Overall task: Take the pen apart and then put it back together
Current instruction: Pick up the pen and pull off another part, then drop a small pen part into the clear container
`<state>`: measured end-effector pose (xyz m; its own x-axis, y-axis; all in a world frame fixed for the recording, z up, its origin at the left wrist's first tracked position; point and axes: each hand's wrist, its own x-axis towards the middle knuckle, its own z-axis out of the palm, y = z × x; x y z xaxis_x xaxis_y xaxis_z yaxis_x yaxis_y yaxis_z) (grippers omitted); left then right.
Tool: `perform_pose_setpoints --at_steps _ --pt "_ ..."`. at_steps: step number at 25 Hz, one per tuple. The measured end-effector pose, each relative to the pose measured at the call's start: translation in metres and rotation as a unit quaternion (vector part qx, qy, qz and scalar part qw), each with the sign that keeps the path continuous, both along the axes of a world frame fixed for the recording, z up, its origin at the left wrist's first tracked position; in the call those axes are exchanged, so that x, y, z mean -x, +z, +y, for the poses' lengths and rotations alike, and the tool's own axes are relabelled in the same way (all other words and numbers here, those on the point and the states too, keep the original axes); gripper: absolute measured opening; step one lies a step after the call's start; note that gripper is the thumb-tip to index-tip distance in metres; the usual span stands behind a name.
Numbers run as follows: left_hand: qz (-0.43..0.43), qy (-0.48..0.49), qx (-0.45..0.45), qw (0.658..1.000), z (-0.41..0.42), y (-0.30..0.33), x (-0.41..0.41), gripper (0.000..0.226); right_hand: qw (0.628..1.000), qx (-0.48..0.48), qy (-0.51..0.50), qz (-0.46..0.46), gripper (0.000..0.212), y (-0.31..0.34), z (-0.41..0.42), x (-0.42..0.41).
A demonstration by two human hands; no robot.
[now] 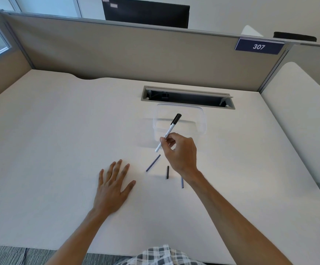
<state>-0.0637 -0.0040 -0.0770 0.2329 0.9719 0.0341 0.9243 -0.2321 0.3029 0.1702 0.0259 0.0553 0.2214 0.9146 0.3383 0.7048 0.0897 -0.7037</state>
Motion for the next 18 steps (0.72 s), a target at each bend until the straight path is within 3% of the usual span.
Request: perform_pose_setpoints --at_steps 7,12,18 --pt "-0.033 0.010 0.007 0.999 0.003 0.006 -0.002 0.087 0.986 0.141 0.087 -0.008 0.025 0.002 -0.018 -0.002" --pt "-0.103 0.046 -0.089 0.990 0.001 0.038 -0.014 0.060 0.972 0.195 0.128 0.043 0.023 -0.005 -0.032 -0.002" --pt "-0.170 0.039 -0.227 0.958 -0.006 0.091 -0.037 0.041 0.975 0.173 0.122 0.069 0.021 -0.002 -0.040 -0.002"
